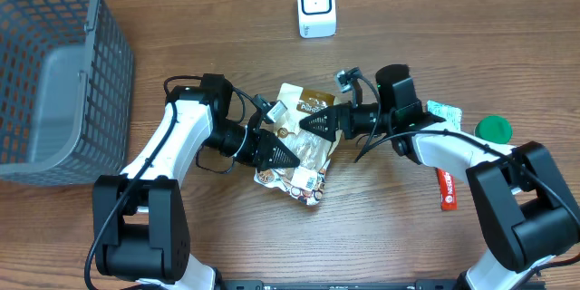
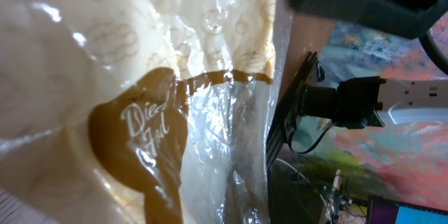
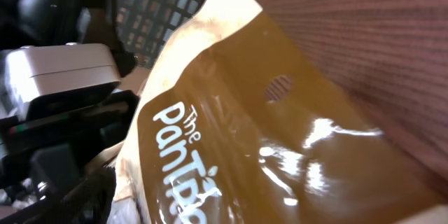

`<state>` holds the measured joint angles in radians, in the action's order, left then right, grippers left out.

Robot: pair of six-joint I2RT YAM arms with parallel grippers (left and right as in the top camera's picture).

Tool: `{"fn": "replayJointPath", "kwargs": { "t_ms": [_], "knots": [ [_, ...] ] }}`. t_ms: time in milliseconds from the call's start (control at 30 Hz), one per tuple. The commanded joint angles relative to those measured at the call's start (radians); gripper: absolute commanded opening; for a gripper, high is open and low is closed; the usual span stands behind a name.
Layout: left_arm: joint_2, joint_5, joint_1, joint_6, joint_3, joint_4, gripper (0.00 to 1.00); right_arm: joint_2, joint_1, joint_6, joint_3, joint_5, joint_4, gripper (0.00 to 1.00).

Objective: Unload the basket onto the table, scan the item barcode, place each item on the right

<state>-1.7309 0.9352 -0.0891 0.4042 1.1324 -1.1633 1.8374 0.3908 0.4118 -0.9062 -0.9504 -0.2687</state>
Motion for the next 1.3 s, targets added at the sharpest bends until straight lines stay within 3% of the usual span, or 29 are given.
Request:
{"fn": "replayJointPath", "kwargs": {
  "t_ms": [0, 167, 400, 633, 767, 1033, 1167, 1267],
  "knots": [
    [-0.008, 0.015, 0.003, 0.038, 0.017, -0.003, 0.04, -0.023, -0.028, -0.092, -0.011, -0.120, 0.001, 0.98],
    [-0.008, -0.003, 0.003, 0.038, 0.017, -0.003, 0.04, -0.023, -0.106, -0.210, -0.012, -0.227, 0.053, 1.00],
    [-0.008, -0.004, -0.009, 0.048, 0.017, -0.026, 0.04, -0.023, -0.283, -0.221, -0.088, -0.618, 0.052, 1.00],
    [-0.008, -0.003, -0.092, 0.116, 0.017, -0.095, 0.04, -0.023, -0.300, -0.177, -0.095, -0.620, 0.018, 1.00],
    [-0.008, -0.003, -0.129, 0.116, 0.017, -0.097, 0.04, -0.023, -0.285, -0.185, -0.092, -0.549, 0.023, 1.00],
    [-0.008, -0.003, -0.134, 0.111, 0.017, -0.097, 0.04, -0.023, -0.273, -0.365, -0.094, -0.110, 0.193, 1.00],
    [-0.008, -0.004, -0.134, 0.113, 0.017, -0.112, 0.04, -0.023, -0.273, -0.531, -0.142, -0.082, 0.401, 1.00],
    [-0.008, -0.004, -0.134, 0.113, 0.017, -0.116, 0.04, -0.023, -0.267, -0.736, -0.224, -0.082, 0.676, 1.00]
  ]
}}
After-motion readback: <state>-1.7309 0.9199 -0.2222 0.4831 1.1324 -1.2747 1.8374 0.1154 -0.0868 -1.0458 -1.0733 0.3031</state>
